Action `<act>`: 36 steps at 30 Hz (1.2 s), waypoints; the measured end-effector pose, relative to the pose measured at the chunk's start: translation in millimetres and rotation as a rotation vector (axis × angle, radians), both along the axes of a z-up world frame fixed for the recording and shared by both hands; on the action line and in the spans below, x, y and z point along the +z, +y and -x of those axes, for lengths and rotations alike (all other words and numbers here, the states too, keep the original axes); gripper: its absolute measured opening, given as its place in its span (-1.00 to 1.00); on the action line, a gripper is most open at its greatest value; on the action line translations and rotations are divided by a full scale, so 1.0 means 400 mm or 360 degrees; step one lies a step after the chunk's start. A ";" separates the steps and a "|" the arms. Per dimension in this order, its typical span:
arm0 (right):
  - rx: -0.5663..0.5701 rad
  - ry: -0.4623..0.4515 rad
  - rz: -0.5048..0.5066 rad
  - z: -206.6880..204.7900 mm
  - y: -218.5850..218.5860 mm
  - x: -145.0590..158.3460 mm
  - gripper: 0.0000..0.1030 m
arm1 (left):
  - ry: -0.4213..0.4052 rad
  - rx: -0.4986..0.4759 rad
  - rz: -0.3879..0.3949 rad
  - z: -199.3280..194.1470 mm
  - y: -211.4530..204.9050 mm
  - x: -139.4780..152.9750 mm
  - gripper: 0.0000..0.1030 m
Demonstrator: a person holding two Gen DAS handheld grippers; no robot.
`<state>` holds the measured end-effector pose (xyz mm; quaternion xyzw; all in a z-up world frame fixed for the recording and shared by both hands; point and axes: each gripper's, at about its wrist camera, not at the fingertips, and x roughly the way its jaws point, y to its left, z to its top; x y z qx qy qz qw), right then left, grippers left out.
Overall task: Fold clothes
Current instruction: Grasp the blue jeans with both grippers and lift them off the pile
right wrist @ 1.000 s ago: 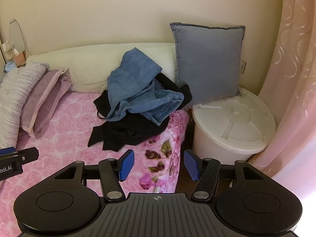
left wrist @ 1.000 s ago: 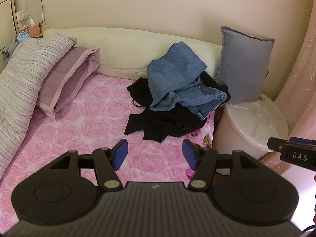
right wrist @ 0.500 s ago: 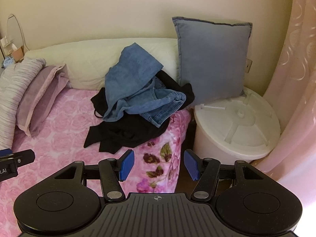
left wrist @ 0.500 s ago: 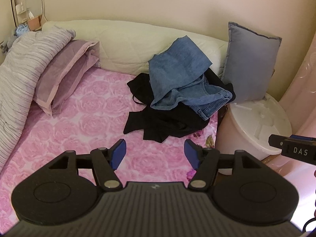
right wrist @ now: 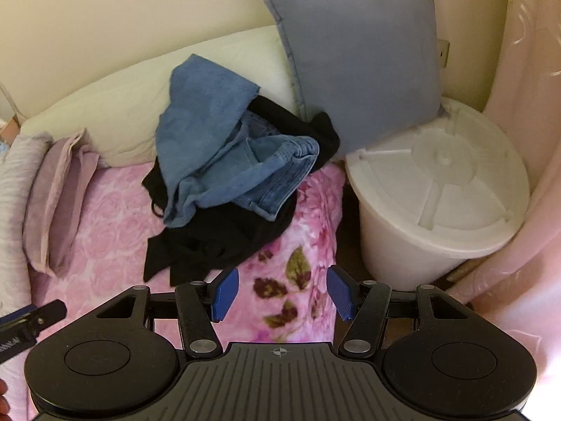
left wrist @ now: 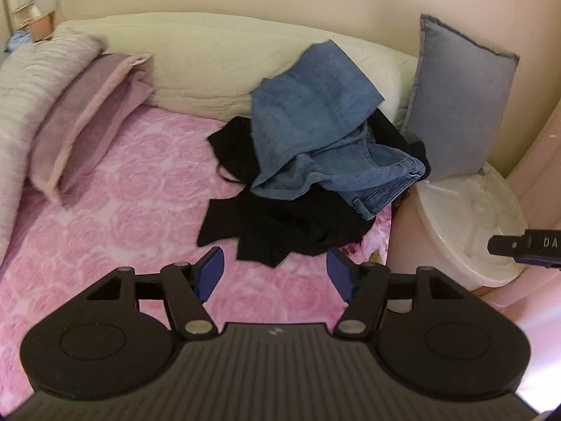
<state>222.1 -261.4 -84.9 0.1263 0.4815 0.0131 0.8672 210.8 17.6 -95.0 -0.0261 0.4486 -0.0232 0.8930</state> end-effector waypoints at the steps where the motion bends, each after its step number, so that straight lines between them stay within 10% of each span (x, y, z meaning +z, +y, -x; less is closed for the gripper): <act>1: -0.0008 0.0022 0.0000 -0.025 -0.008 -0.011 0.16 | 0.0003 -0.0008 -0.0003 -0.025 -0.009 -0.011 0.18; 25: -0.0195 0.0313 -0.0153 -0.499 -0.149 -0.257 0.16 | 0.0229 -0.0288 -0.0265 -0.587 -0.158 -0.288 0.18; 36: -0.0439 0.0394 -0.0493 -0.620 -0.166 -0.391 0.16 | 0.0267 -0.0442 -0.0395 -0.722 -0.200 -0.411 0.19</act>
